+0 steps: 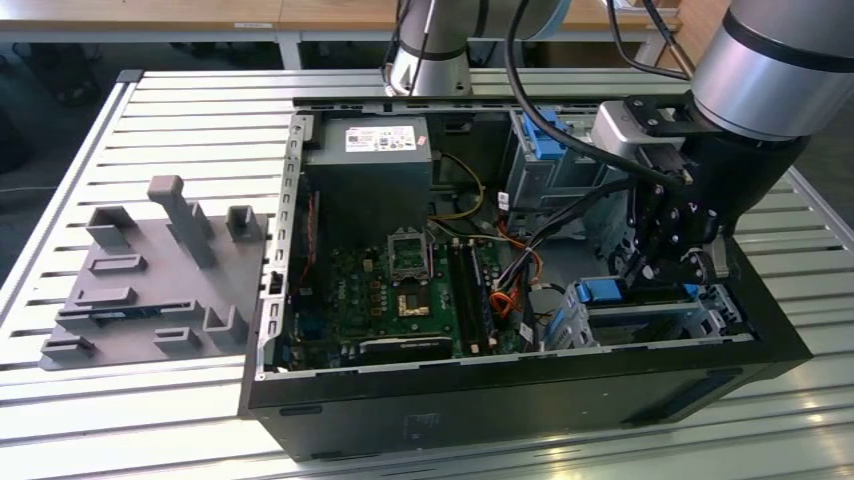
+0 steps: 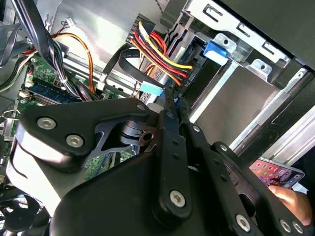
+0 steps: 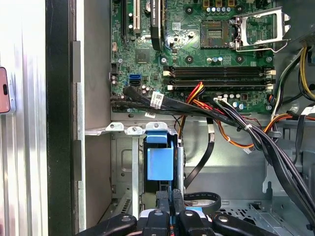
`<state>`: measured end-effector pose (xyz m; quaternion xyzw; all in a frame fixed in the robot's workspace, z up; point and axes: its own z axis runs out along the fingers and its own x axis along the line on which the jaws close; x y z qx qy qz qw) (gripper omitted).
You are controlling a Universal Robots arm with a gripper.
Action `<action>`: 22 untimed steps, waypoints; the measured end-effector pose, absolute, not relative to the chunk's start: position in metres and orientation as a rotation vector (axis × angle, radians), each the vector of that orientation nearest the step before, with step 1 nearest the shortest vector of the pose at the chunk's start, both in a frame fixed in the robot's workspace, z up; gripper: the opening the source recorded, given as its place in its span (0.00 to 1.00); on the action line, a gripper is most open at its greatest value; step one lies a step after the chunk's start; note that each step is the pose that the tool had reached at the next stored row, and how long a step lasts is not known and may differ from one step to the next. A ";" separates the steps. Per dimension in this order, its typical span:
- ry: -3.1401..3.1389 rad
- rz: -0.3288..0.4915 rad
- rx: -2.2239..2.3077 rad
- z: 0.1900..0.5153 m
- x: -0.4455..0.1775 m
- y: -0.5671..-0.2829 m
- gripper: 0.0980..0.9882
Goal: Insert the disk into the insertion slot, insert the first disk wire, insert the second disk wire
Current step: 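Insert the second disk wire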
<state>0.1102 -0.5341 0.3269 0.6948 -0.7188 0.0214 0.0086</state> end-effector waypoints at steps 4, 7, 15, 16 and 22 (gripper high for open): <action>-2.246 0.067 2.171 0.327 0.110 -0.534 0.06; -2.246 0.067 2.171 0.327 0.110 -0.534 0.06; -2.246 0.067 2.171 0.327 0.110 -0.534 0.14; -2.246 0.066 2.171 0.328 0.110 -0.534 0.14; -2.246 0.067 2.171 0.340 0.110 -0.534 0.14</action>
